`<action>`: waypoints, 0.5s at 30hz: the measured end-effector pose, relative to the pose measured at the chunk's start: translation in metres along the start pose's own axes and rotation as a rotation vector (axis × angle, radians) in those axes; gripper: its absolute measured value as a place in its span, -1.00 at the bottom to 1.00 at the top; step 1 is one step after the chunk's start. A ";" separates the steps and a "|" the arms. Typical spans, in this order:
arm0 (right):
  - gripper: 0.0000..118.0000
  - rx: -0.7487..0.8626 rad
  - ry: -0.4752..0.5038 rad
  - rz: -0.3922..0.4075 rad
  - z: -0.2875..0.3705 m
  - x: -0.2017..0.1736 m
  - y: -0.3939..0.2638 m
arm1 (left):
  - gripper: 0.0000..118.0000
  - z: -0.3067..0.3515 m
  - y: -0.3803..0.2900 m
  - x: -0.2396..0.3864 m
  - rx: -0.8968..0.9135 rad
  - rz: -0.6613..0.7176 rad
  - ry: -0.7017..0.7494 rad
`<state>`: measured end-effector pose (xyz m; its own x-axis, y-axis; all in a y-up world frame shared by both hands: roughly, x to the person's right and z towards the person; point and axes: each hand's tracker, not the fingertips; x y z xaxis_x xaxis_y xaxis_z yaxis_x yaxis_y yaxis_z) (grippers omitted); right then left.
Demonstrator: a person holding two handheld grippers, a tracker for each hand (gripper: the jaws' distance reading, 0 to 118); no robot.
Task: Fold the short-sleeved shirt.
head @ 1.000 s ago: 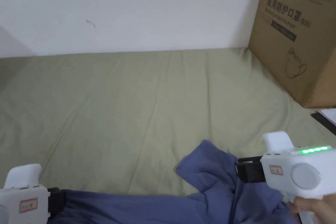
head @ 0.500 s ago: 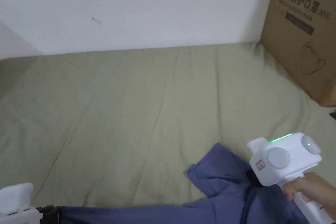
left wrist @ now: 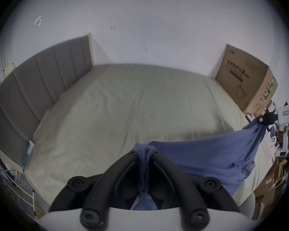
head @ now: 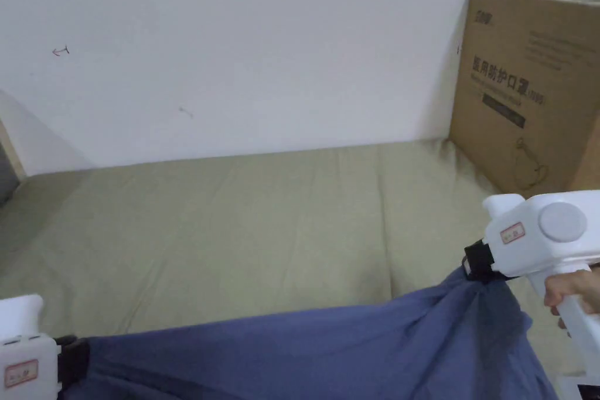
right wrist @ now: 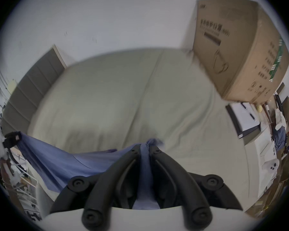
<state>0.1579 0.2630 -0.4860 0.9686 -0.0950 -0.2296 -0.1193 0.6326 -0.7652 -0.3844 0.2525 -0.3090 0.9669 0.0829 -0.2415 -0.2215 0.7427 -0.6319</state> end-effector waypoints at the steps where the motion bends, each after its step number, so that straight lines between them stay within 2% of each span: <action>1: -0.87 0.027 0.017 -0.020 0.014 0.002 0.006 | -0.91 0.006 0.008 -0.001 0.015 0.005 -0.004; 3: -0.86 0.085 0.076 -0.057 0.044 0.002 0.019 | -0.91 0.019 0.023 0.001 0.071 0.010 -0.002; 8: -0.86 0.177 0.061 -0.033 0.092 -0.014 0.057 | -0.91 0.051 0.083 0.009 0.181 -0.031 0.022; 11: -0.86 0.236 0.113 -0.063 0.114 -0.018 0.079 | -0.91 0.064 0.122 0.002 0.241 -0.024 0.034; 15: -0.86 0.283 0.138 -0.083 0.135 -0.026 0.112 | -0.91 0.085 0.166 0.000 0.308 -0.024 0.052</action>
<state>0.1486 0.4402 -0.4845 0.9316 -0.2462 -0.2673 0.0432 0.8053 -0.5913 -0.4106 0.4323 -0.3507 0.9616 0.0347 -0.2721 -0.1424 0.9110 -0.3870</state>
